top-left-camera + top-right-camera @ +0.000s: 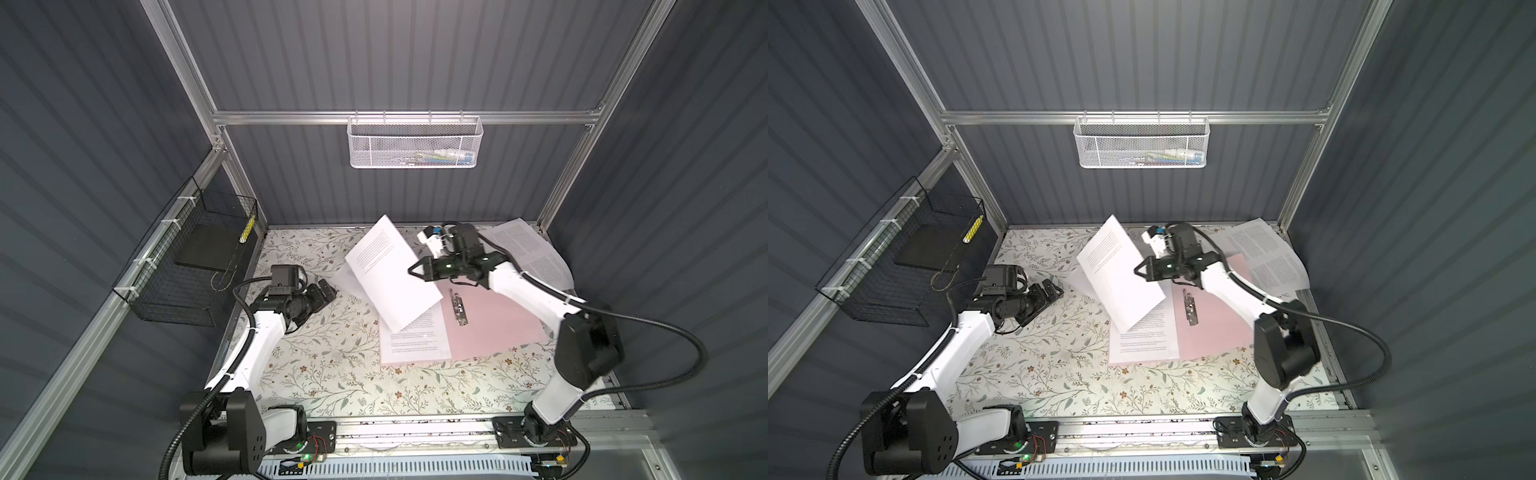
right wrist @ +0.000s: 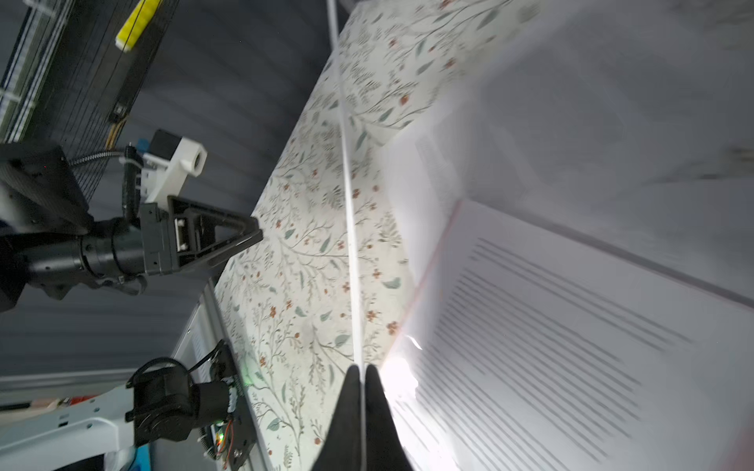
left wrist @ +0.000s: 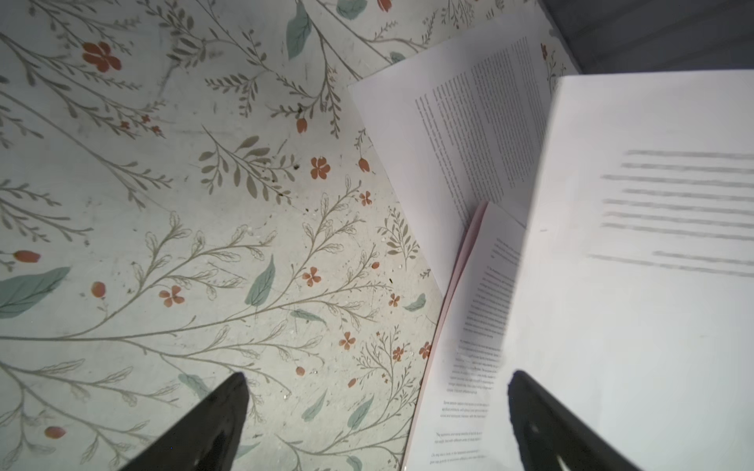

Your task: Put the files into the folder

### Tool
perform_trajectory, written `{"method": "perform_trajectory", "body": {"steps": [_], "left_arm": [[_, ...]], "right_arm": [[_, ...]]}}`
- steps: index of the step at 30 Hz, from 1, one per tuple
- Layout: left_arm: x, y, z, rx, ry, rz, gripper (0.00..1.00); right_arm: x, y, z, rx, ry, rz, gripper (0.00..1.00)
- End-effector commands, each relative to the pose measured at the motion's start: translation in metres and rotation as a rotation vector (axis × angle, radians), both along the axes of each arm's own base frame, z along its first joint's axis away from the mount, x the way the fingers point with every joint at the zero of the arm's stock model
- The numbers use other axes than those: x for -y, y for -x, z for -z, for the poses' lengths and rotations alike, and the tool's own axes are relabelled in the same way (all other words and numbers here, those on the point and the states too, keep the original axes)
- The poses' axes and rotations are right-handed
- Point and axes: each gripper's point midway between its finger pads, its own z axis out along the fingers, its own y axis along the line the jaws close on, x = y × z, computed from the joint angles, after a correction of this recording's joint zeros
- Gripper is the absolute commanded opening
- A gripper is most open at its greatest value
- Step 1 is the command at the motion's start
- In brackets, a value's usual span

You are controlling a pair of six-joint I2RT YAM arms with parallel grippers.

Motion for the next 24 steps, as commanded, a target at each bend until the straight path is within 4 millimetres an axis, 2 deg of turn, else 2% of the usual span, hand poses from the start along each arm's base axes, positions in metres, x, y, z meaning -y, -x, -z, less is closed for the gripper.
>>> {"method": "perform_trajectory", "body": {"steps": [1,5,7,9,11,16,19,22,24], "left_arm": [[0.024,0.006,0.009,-0.044,0.035,0.102,1.00],[0.066,0.000,0.022,-0.072,0.039,0.212,1.00],[0.085,-0.001,0.034,-0.103,0.084,0.251,1.00],[0.094,-0.004,0.044,-0.122,0.102,0.265,1.00],[0.101,-0.007,0.052,-0.138,0.102,0.280,1.00],[0.112,-0.014,0.056,-0.146,0.093,0.321,1.00],[0.116,-0.016,0.060,-0.148,0.106,0.332,1.00],[0.117,-0.014,0.062,-0.148,0.115,0.337,1.00],[0.117,-0.012,0.063,-0.149,0.119,0.339,1.00]], "right_arm": [[0.074,0.031,0.053,-0.178,0.218,0.116,0.00],[0.178,0.041,0.076,-0.220,0.418,0.398,0.00],[0.221,0.048,0.085,-0.242,0.453,0.504,0.00],[0.254,0.051,0.095,-0.258,0.548,0.589,0.00],[0.270,0.050,0.105,-0.264,0.649,0.603,0.00],[0.297,0.049,0.113,-0.268,0.824,0.616,0.00],[0.299,0.046,0.112,-0.229,0.829,0.620,0.00],[0.312,0.048,0.111,-0.226,0.903,0.645,0.00],[0.307,0.046,0.112,-0.224,0.874,0.629,0.00]]}}
